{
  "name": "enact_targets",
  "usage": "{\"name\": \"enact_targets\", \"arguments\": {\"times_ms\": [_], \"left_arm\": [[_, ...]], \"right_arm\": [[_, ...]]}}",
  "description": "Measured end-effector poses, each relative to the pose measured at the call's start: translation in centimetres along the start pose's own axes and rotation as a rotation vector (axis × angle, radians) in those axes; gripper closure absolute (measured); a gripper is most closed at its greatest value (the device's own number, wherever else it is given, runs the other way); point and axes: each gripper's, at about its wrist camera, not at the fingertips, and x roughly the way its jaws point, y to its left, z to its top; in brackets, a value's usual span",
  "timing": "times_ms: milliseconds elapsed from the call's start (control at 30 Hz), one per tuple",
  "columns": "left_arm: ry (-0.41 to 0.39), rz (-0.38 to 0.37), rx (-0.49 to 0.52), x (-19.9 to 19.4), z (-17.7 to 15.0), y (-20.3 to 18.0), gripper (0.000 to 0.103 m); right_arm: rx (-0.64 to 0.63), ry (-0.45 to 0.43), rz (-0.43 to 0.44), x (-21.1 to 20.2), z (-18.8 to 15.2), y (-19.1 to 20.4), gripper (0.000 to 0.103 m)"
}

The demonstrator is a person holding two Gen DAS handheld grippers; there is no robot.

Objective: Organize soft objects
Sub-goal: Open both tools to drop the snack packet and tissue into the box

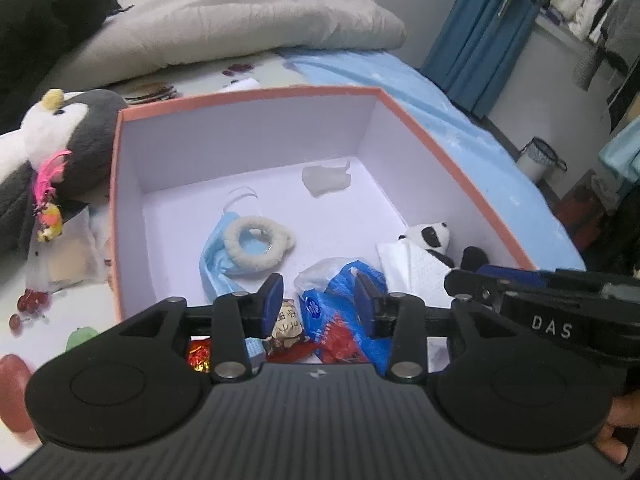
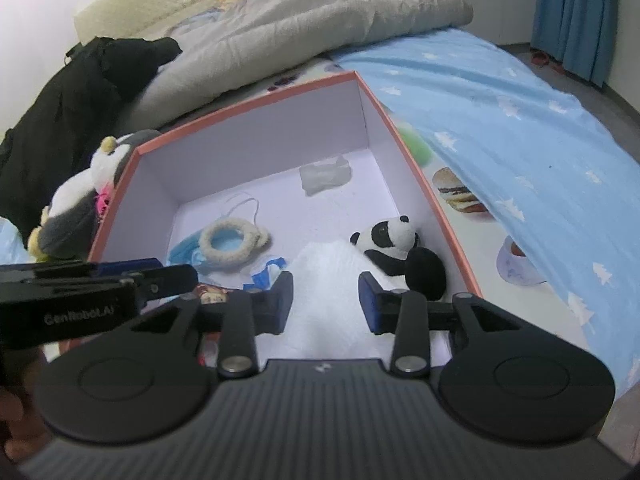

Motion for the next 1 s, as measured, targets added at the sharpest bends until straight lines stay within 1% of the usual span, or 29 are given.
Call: {"name": "enact_targets", "arguments": {"times_ms": [167, 400, 633, 900, 1000], "left_arm": [[-0.05, -0.004, 0.009, -3.8, -0.9, -0.3, 0.058], [-0.111, -0.01, 0.022, -9.8, -3.2, -0.6, 0.058], [-0.184, -0.017, 0.029, -16.0, -6.4, -0.6, 0.058], [-0.243, -0.022, 0.037, -21.7, -10.5, -0.6, 0.058], [-0.262, -0.009, 0.04, -23.4, -12.0, -0.6, 0.058]], "right_arm": [[-0.001, -0.036, 0.01, -2.9, -0.9, 0.9, 0.064], [0.0, -0.1, 0.027, -7.7, -2.8, 3.0, 0.064], [-0.018, -0.159, 0.037, -12.2, -5.2, 5.0, 0.064], [-0.039, -0.22, 0.058, -16.3, -8.3, 7.3, 0.064], [-0.052, -0.235, 0.069, -17.4, -9.4, 8.1, 0.064]]}}
